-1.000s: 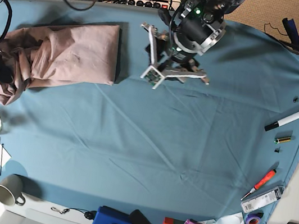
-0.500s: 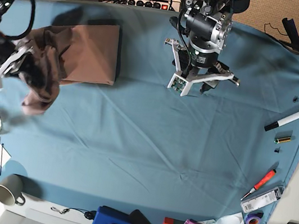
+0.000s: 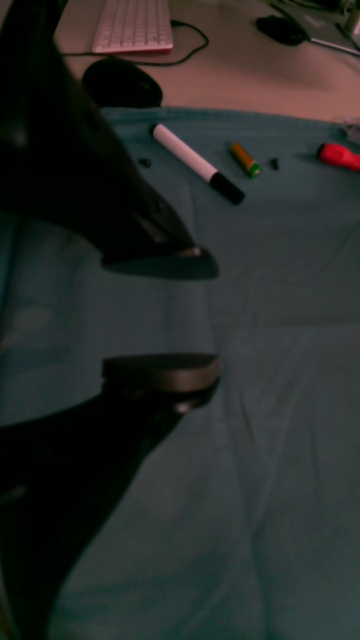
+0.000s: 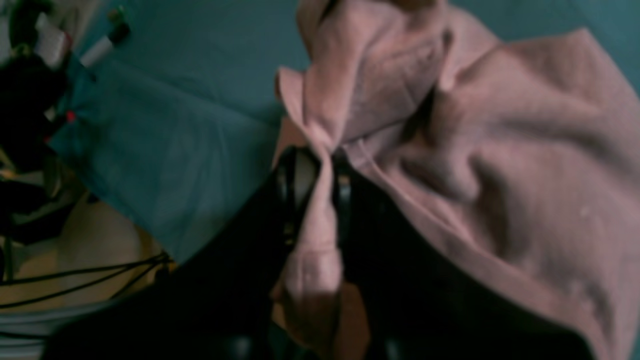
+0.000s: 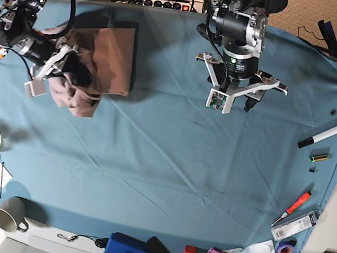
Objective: Fold the T-shirt properly
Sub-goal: 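Fold the shirt's end over the bundle with the right gripper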
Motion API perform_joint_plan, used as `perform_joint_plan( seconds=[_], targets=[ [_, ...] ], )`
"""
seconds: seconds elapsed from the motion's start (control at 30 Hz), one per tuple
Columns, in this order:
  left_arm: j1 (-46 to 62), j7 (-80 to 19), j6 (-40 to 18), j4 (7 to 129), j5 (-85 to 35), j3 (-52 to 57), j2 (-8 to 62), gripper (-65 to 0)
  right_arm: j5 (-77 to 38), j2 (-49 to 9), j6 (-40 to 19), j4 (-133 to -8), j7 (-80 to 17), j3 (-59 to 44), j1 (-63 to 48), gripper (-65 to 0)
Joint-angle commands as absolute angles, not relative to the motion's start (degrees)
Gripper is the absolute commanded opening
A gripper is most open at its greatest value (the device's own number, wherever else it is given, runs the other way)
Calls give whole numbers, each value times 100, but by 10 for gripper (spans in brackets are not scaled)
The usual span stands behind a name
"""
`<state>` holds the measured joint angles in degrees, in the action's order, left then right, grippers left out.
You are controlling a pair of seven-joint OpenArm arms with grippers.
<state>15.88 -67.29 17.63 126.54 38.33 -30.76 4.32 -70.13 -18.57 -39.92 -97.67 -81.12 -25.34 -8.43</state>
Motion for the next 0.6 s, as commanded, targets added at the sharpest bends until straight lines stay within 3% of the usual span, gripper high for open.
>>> perform_joint_plan(
  seconds=[0.0,0.23,0.33,0.57],
  targets=[
    [1614,-6613,1822,12842,3940,-3096,401,-401,-7190,-1953,-4000,-9867,-8000,-2458,-775,-650],
    [1855,-6453,1826,13430,3870,-3096,401,-401,-6639,-1955,-4000,-9867,-8000,-1774,-773,-650],
    [1944,-6357,1824,13500,3634,-3096,401,-401,-6626,-1957,-4000,-9867,-8000,-1651,-775,-518],
    [2132,-6298,1822,13500,3583,-3096,397,-401,-8326,-2034,-4000,-10243,-8000,-1756,-705,-493]
  ],
)
